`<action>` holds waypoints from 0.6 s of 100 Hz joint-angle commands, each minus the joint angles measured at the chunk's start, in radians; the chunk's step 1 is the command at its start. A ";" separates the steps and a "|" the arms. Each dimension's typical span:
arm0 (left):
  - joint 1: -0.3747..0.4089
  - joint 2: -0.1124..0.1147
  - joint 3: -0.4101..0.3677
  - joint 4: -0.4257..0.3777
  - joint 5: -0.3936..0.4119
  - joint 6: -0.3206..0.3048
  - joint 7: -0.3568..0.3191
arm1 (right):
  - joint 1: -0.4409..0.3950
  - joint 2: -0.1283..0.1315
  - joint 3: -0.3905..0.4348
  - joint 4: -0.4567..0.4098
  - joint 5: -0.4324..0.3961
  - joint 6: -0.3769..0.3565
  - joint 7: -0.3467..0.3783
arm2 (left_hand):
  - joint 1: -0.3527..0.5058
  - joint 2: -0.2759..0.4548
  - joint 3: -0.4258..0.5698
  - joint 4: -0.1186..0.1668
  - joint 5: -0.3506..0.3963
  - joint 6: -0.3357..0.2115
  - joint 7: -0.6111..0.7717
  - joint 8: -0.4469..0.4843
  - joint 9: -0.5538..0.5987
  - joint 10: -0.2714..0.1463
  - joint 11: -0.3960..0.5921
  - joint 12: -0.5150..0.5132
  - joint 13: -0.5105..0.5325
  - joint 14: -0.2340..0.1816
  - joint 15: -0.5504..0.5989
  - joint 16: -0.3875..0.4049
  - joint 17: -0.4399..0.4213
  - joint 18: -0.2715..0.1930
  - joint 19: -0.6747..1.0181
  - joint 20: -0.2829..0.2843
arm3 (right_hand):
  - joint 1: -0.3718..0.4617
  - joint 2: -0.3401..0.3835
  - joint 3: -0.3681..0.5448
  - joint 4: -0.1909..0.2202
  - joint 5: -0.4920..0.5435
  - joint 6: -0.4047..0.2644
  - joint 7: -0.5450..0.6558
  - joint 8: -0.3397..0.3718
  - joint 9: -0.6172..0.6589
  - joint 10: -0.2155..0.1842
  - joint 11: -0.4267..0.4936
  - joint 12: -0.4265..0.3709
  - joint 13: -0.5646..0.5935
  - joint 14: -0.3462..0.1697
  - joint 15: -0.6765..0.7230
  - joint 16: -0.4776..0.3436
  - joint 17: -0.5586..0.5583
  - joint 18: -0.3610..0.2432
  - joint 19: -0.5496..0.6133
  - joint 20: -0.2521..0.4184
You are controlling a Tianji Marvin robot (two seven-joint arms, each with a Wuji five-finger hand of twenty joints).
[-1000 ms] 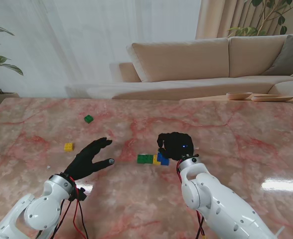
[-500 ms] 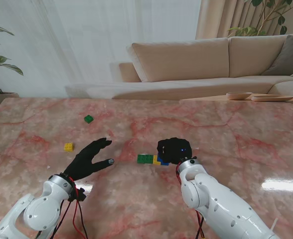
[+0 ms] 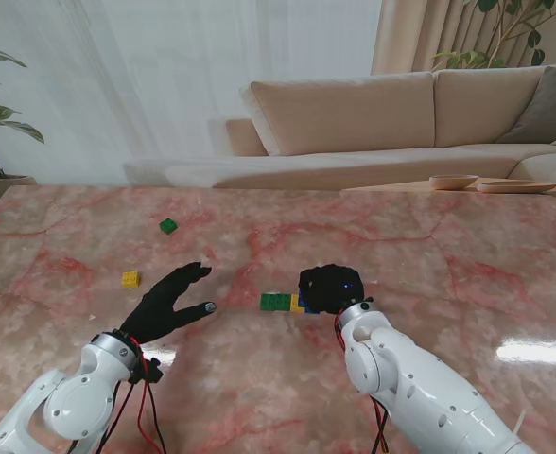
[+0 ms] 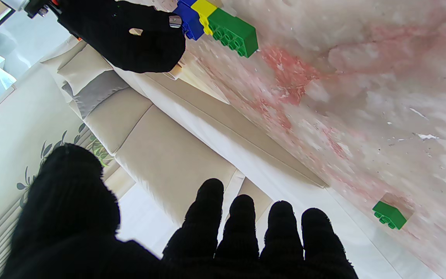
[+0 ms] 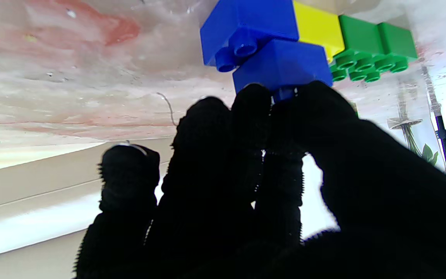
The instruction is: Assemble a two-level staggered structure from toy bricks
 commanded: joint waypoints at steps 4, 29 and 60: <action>0.008 0.000 0.000 -0.002 0.003 -0.001 0.003 | -0.012 0.003 -0.004 0.019 0.010 0.000 0.029 | 0.004 0.031 0.000 0.015 0.022 -0.013 0.004 0.012 -0.008 -0.017 0.021 0.009 -0.010 -0.051 -0.030 -0.015 -0.007 -0.038 -0.027 0.003 | 0.023 -0.032 0.047 -0.039 0.049 0.010 -0.005 -0.056 0.048 0.024 -0.008 0.002 0.034 -0.003 0.000 0.024 0.012 0.000 0.064 0.001; 0.009 0.000 -0.001 -0.004 0.007 -0.004 0.005 | -0.018 0.003 -0.004 0.033 0.035 -0.009 0.047 | 0.006 0.031 0.002 0.015 0.021 -0.013 0.006 0.014 -0.008 -0.015 0.022 0.010 -0.010 -0.051 -0.030 -0.015 -0.008 -0.036 -0.026 0.004 | 0.026 -0.040 0.064 -0.041 0.073 0.039 0.009 -0.087 0.083 0.047 -0.023 -0.024 0.070 0.014 0.003 0.023 0.039 0.015 0.079 0.008; 0.009 0.001 0.000 -0.007 0.008 -0.004 -0.001 | -0.022 0.008 -0.005 0.044 0.059 -0.025 0.089 | 0.006 0.030 0.002 0.015 0.021 -0.012 0.008 0.015 -0.009 -0.015 0.021 0.009 -0.010 -0.050 -0.030 -0.015 -0.009 -0.036 -0.025 0.004 | 0.030 -0.049 0.081 -0.042 0.089 0.060 0.017 -0.113 0.102 0.063 -0.030 -0.037 0.082 0.030 0.010 0.025 0.044 0.027 0.090 0.010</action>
